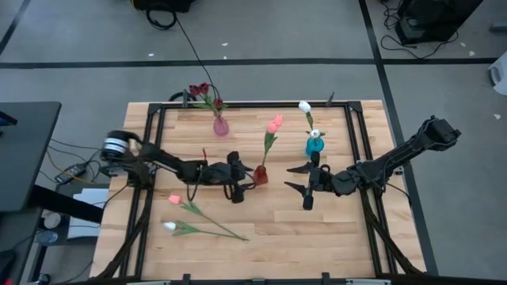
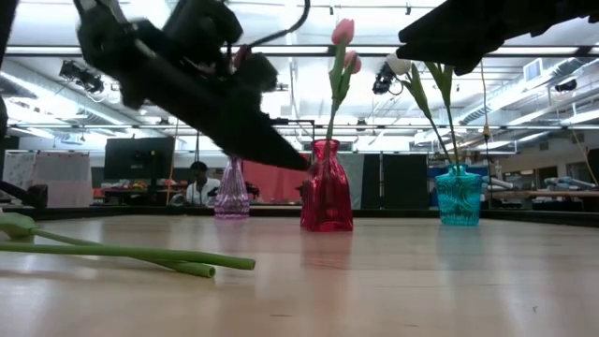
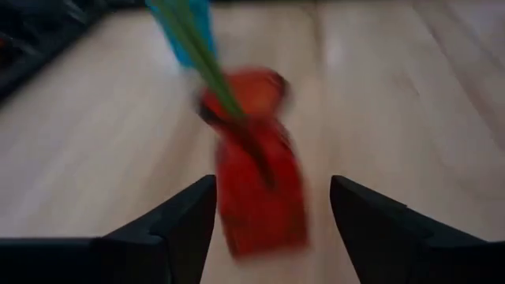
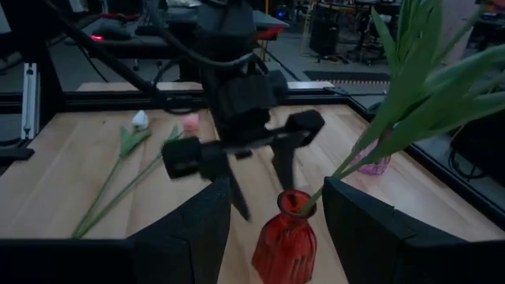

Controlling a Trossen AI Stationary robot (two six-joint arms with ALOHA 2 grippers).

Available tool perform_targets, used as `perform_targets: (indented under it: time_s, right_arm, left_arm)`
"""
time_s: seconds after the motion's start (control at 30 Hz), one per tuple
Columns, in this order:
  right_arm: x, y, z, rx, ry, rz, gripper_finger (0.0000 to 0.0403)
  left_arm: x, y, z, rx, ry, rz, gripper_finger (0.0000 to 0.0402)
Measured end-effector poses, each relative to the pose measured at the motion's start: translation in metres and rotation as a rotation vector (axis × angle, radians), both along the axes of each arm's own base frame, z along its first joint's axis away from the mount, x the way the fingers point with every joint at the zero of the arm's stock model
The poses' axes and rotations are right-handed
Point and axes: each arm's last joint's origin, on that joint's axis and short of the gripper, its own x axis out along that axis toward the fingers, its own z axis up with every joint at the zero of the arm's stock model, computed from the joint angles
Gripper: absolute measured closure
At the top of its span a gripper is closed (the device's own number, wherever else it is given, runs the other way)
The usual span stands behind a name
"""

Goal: Sort flowers into vase by color
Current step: Put the pink flower into the red vase

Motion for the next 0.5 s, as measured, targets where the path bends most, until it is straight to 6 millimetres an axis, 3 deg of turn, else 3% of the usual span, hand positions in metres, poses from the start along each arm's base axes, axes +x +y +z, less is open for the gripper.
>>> perform_targets:
  time_s: [0.23,0.33,0.5]
  right_arm:
    - [0.000,0.000,0.000,0.001,-0.002,0.000,0.0192]
    - [0.000,0.000,0.001,0.003,-0.007,0.000,0.0192]
    - [0.000,0.000,0.001,0.013,-0.010,-0.004,0.0192]
  left_arm:
    - [-0.040,-0.025,0.025,-0.249,0.293,-0.264,0.0147]
    - [-0.054,-0.044,0.020,-0.382,0.434,-0.370,0.0147]
    - [-0.073,-0.078,0.010,-0.361,0.587,-0.481,0.0154]
